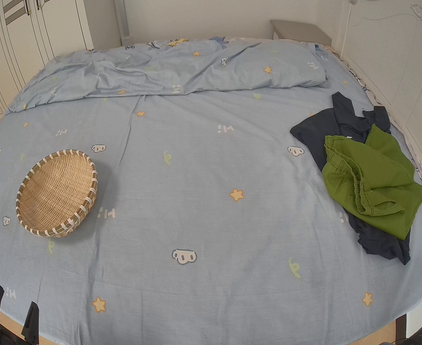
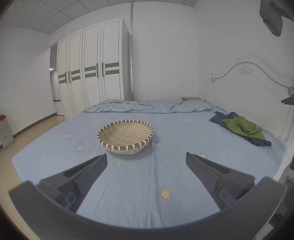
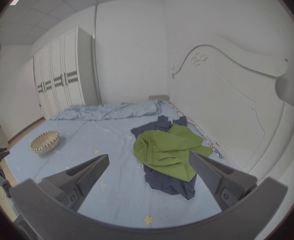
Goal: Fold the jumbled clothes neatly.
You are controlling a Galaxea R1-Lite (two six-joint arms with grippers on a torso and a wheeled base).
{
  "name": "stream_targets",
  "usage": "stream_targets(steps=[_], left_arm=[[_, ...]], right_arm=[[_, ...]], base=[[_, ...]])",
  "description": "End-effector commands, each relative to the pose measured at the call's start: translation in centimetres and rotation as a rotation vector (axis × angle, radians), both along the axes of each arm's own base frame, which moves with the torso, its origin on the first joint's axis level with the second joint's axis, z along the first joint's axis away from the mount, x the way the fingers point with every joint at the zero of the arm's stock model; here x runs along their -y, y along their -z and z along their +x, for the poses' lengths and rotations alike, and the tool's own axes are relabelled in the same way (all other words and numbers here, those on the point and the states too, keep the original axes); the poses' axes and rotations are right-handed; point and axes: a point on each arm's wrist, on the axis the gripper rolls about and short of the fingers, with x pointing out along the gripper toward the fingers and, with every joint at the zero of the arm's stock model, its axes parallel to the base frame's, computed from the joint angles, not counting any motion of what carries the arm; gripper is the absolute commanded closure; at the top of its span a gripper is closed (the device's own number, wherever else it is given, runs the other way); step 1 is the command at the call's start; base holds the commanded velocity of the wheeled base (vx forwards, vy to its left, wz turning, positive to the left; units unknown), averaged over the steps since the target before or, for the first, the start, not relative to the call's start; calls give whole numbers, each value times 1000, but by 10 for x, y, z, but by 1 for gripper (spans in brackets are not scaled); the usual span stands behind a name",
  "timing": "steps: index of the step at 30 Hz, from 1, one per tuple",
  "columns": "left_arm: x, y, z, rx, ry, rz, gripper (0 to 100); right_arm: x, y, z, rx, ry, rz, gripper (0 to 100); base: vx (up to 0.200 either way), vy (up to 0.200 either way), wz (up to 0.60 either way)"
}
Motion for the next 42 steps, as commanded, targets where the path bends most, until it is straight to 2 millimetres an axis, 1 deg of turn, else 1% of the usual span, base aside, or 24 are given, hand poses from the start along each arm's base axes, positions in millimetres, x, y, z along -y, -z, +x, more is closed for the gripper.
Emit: stream_targets(steps=[1,2,4,5,6,8,9,10,12,13,14,17,19,25,31,34,38,42], left_arm=[[0,5,0,-1,0,0,0],[0,5,0,-1,0,-2,0],[0,5,0,-1,0,0,0],[0,5,0,-1,0,0,0],[0,5,0,-1,0,0,0],[0,5,0,-1,0,0,0],[0,5,0,-1,0,0,0],[0,5,0,-1,0,0,0],[0,5,0,-1,0,0,0],[0,5,0,-1,0,0,0],[0,5,0,-1,0,0,0],[0,5,0,-1,0,0,0],[0,5,0,-1,0,0,0],[0,5,0,-1,0,0,0],[0,5,0,-1,0,0,0],[0,5,0,-1,0,0,0],[0,5,0,-1,-2,0,0],[0,5,0,-1,0,0,0]], right_arm=[[-1,-16,98,-332,20,-86,0],[-5,-11,121,-392,18,-104,0],[-7,-2,144,-450,52,-127,0],[-8,2,153,-467,72,-139,0],[-8,2,153,-467,72,-139,0],[-15,17,182,-527,80,-168,0],[-15,18,185,-533,80,-169,0],[-18,26,201,-559,77,-171,0],[-20,31,215,-570,72,-168,0],[-21,31,217,-570,69,-166,0],[-22,34,224,-573,61,-166,0],[-23,42,232,-593,55,-166,0],[-24,50,243,-604,57,-164,0],[-24,52,248,-577,86,-171,0],[-23,69,264,-614,160,-205,0],[-24,72,270,-584,162,-197,0],[-25,79,281,-562,162,-193,0],[-26,78,286,-536,165,-192,0]], base=[[0,0,0],[0,0,0],[0,0,0],[0,0,0],[0,0,0],[0,0,0],[0,0,0],[0,0,0],[0,0,0],[0,0,0],[0,0,0],[0,0,0],[0,0,0],[0,0,0],[0,0,0],[0,0,0],[0,0,0],[0,0,0]])
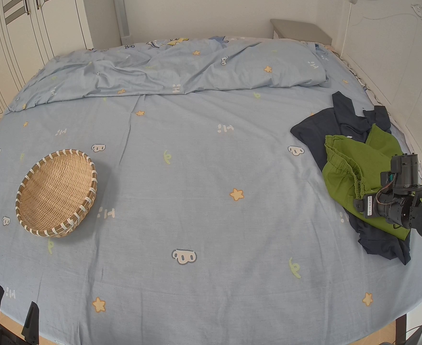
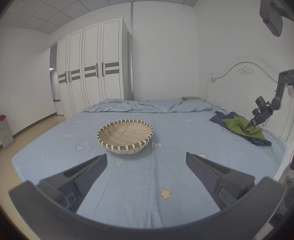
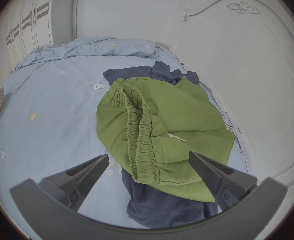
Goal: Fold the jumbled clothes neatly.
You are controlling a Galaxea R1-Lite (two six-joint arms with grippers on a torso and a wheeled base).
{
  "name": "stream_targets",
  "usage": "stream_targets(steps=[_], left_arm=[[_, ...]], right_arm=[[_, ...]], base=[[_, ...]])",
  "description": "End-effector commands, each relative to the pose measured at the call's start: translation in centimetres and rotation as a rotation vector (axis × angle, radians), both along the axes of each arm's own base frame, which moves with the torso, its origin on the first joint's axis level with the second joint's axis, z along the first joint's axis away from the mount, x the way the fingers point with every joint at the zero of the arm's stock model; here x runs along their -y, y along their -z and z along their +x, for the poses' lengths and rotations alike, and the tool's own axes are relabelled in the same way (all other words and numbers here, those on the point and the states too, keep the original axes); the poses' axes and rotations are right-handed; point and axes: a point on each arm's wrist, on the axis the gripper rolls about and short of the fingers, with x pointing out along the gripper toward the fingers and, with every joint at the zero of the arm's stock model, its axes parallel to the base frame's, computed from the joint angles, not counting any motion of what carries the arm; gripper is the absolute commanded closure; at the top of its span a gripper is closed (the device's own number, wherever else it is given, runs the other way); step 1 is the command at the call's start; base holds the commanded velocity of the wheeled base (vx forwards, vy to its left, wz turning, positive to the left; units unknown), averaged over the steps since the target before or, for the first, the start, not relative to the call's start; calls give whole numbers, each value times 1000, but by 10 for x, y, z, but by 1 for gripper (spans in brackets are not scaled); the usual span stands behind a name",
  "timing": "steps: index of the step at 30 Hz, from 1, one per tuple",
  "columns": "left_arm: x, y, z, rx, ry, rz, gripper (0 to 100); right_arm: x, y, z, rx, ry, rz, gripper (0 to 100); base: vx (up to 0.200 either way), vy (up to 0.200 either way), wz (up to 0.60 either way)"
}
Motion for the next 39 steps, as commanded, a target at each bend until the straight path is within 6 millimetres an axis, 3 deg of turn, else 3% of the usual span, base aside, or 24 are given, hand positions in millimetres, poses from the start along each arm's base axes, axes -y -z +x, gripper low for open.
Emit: stream_targets(steps=[1,15,34,35,39], left_arm=[[0,5,0,-1,0,0,0],[0,5,0,-1,0,0,0],[0,5,0,-1,0,0,0],[0,5,0,-1,0,0,0],[0,5,0,-1,0,0,0]], right_arm=[[-1,7,9,-16,2,-4,0],[6,5,40,18,57,-18,0],[4,21,56,-10,62,-21,0],[4,20,57,-2,65,-14,100],[4,15,58,16,72,9,100]], base=[[0,0,0],[0,0,0],[0,0,0],[0,0,0],[0,0,0]])
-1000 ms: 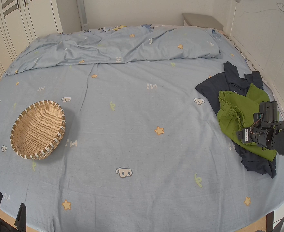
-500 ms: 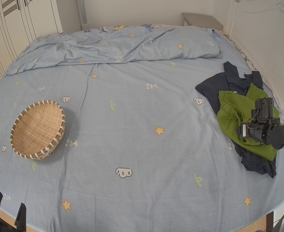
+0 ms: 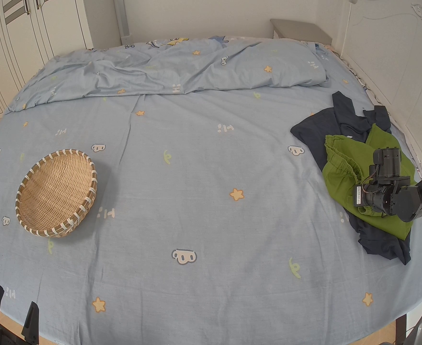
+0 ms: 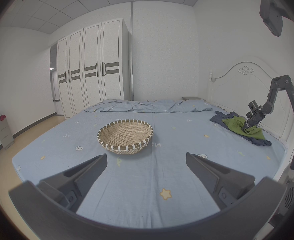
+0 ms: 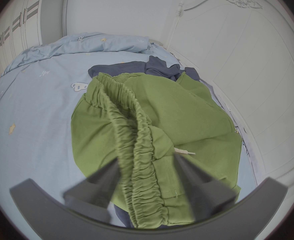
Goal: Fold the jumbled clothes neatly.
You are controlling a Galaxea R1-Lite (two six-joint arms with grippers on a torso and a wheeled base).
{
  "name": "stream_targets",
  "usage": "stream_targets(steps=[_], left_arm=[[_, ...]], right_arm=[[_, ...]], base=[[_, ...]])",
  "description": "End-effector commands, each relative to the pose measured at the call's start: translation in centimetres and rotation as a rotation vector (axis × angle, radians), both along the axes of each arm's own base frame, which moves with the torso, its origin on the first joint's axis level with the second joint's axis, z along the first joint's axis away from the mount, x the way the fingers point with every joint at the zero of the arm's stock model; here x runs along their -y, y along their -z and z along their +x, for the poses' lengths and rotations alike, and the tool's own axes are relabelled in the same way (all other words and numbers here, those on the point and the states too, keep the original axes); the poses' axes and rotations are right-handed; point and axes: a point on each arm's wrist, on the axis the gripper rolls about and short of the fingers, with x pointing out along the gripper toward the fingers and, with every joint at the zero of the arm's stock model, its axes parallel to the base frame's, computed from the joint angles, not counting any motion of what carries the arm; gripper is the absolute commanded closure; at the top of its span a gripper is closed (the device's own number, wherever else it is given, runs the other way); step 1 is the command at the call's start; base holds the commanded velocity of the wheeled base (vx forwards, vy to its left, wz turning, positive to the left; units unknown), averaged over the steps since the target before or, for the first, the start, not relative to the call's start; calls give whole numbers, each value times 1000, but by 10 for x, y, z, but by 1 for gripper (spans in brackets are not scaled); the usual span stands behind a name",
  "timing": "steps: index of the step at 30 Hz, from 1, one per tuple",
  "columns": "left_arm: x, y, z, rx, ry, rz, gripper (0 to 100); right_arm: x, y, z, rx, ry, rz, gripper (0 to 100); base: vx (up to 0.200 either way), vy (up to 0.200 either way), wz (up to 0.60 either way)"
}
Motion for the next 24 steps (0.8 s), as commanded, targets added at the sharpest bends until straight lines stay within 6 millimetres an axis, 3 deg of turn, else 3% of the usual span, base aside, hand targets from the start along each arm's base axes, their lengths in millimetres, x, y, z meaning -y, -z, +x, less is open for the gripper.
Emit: stream_targets(steps=[1,12,15,19,20,22,23,24], left_arm=[[0,5,0,-1,0,0,0],[0,5,0,-1,0,0,0],[0,5,0,-1,0,0,0],[0,5,0,-1,0,0,0],[0,5,0,-1,0,0,0],[0,5,0,-1,0,0,0],[0,5,0,-1,0,0,0],[0,5,0,-1,0,0,0]], right_arm=[[0,-3,1,8,-4,8,100],[-3,-7,-2,3,-17,9,100],[-5,-23,-13,-5,-30,17,100],[-16,-62,-42,-69,-82,68,100],[-16,-62,-42,-69,-82,68,100],[-29,-98,-65,-114,-190,237,100],[-29,-98,-65,-114,-190,237,100],[-33,-114,-74,-140,-222,308,100]], base=[[0,0,0],[0,0,0],[0,0,0],[0,0,0],[0,0,0],[0,0,0],[0,0,0],[0,0,0]])
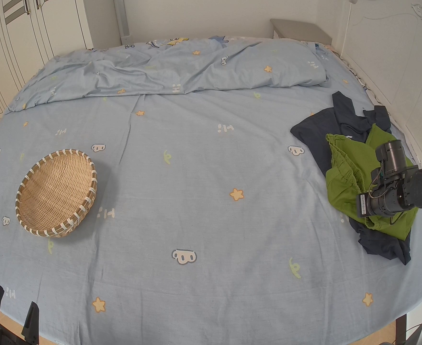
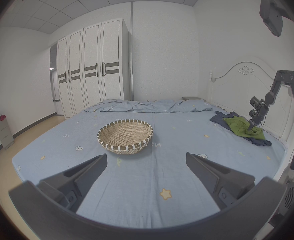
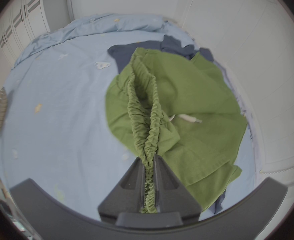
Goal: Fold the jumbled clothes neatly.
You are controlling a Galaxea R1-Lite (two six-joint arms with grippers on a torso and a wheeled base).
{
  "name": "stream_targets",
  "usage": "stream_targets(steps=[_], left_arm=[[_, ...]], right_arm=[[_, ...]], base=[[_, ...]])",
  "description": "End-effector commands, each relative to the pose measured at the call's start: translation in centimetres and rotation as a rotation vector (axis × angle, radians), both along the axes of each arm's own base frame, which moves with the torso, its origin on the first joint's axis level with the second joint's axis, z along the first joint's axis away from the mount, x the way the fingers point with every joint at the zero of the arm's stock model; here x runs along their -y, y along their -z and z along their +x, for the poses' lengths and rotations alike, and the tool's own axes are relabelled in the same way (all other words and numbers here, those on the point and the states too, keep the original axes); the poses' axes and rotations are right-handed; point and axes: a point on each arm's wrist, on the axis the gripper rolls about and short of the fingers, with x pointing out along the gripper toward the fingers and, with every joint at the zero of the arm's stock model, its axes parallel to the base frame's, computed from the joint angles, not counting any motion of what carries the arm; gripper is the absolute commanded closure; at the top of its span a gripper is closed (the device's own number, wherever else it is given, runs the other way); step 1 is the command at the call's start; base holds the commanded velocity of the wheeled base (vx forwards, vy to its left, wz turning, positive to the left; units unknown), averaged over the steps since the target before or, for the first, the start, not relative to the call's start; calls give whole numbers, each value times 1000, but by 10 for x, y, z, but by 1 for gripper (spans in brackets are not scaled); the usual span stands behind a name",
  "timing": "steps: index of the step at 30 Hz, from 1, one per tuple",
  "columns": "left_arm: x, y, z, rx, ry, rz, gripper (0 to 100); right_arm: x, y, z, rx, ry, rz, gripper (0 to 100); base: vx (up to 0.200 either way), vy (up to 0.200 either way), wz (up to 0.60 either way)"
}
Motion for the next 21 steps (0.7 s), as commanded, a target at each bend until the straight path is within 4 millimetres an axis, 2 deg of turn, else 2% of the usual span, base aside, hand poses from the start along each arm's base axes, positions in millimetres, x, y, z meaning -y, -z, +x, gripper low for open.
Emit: stream_targets(steps=[1,3,4,5,10,11,13,14,15,16,17,18,21], left_arm=[[0,5,0,-1,0,0,0],[0,5,0,-1,0,0,0],[0,5,0,-1,0,0,0],[0,5,0,-1,0,0,0],[0,5,0,-1,0,0,0],[0,5,0,-1,0,0,0],[0,5,0,-1,0,0,0],[0,5,0,-1,0,0,0],[0,5,0,-1,0,0,0],[0,5,0,-1,0,0,0],[0,5,0,-1,0,0,0],[0,5,0,-1,0,0,0],[0,5,0,-1,0,0,0]], right_arm=[[-25,-103,-45,58,-128,316,100],[-29,-108,-48,41,-134,349,100],[-41,-116,-51,29,-170,400,100],[-42,-116,-52,28,-175,405,100],[-81,-119,-63,6,-315,427,100],[-83,-119,-64,2,-322,429,100],[-107,-123,-71,-6,-388,456,100],[-107,-123,-71,-6,-388,456,100],[-132,-122,-75,-28,-442,476,100],[-144,-122,-78,-38,-470,485,100],[-144,-122,-78,-38,-470,485,100],[-166,-124,-85,-46,-531,498,100],[-199,-131,-96,-45,-636,516,100]], base=[[0,0,0],[0,0,0],[0,0,0],[0,0,0],[0,0,0],[0,0,0],[0,0,0],[0,0,0],[0,0,0],[0,0,0],[0,0,0],[0,0,0],[0,0,0]])
